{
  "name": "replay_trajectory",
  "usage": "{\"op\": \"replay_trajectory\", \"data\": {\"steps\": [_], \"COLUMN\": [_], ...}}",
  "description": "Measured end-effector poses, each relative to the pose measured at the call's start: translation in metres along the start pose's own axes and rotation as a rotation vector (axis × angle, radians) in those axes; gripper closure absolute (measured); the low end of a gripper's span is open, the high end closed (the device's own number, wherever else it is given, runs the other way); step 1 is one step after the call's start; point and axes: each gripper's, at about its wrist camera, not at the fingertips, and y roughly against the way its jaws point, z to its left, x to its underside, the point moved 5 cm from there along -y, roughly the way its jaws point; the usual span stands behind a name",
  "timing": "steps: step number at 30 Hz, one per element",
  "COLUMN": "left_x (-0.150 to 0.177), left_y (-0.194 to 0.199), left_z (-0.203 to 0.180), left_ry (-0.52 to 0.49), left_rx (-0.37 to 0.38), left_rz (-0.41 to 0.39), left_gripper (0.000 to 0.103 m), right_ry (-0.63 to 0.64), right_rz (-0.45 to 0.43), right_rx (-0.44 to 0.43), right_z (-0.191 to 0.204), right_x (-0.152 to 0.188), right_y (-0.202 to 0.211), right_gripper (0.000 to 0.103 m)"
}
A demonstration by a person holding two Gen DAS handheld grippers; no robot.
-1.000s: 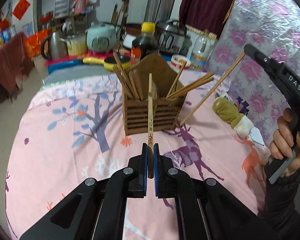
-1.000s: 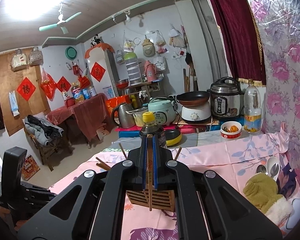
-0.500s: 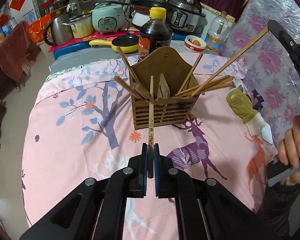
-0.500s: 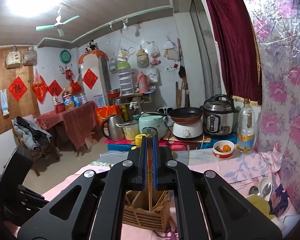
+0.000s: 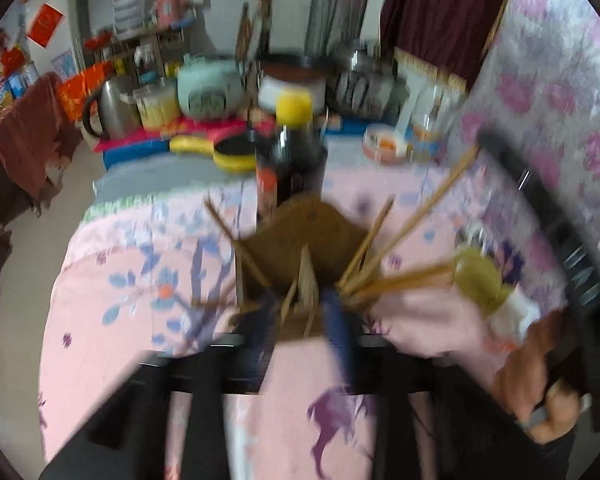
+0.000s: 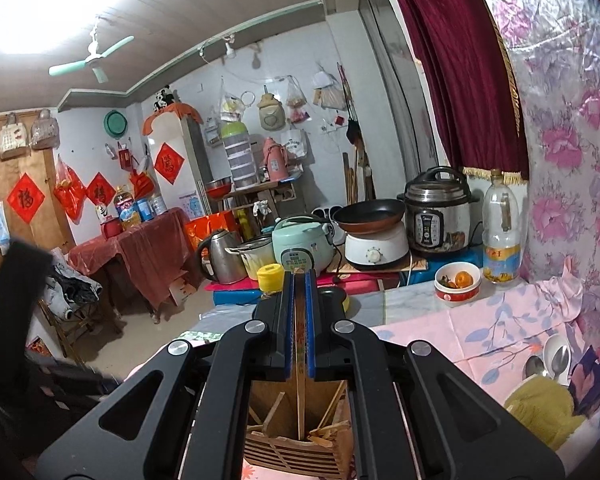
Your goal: Organize utensils
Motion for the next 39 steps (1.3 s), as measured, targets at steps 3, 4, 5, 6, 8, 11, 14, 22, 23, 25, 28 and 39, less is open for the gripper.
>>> {"op": "replay_trajectory", "data": {"steps": [3,4,5,6,8,11,14,22,23,25,28,39], "left_x": [-0.005,-0.005,-0.004,-0.001,0.005,0.018,0.036,0.094,0.101,0.115,0.135,0.179], "left_y": [0.019,0.024,0.028,0.033,0.042,0.052,0.056,0.045,0.045,0.045,0.05,0.07], "left_z": [0.003,0.004,0.005,0.007,0.013,0.024,0.034,0.036,0.033,0.024,0.015,0.008], "left_ry": [0.029,0.039,0.054,0.072,0.111,0.15,0.184,0.171,0.154,0.107,0.054,0.044], "left_rx": [0.021,0.034,0.047,0.057,0.071,0.053,0.016,-0.109,-0.139,-0.21,-0.273,-0.324], "left_rz": [-0.115,-0.134,-0.155,-0.178,-0.232,-0.301,-0.356,-0.436,-0.451,-0.482,-0.52,-0.571], "left_gripper": [0.046,0.04,0.033,0.03,0.023,0.018,0.013,0.01,0.007,0.006,0.006,0.006], "right_ry": [0.005,0.01,0.021,0.028,0.038,0.046,0.036,-0.047,-0.043,-0.009,0.049,0.008], "right_rz": [0.023,0.033,0.052,0.064,0.081,0.072,0.053,-0.024,-0.026,-0.018,-0.008,-0.032], "right_rx": [-0.007,-0.012,-0.022,-0.028,-0.043,-0.035,-0.024,0.058,0.067,0.085,0.102,0.154], "right_z": [-0.003,-0.003,-0.003,-0.002,-0.003,-0.008,-0.016,-0.046,-0.046,-0.043,-0.032,-0.013], "right_x": [0.007,0.01,0.014,0.018,0.025,0.028,0.026,0.045,0.051,0.063,0.075,0.117], "right_y": [-0.004,-0.004,-0.006,-0.007,-0.006,0.002,0.015,0.068,0.075,0.088,0.106,0.163], "right_gripper": [0.097,0.097,0.096,0.094,0.091,0.083,0.082,0.019,0.014,0.009,0.006,0.006]}}
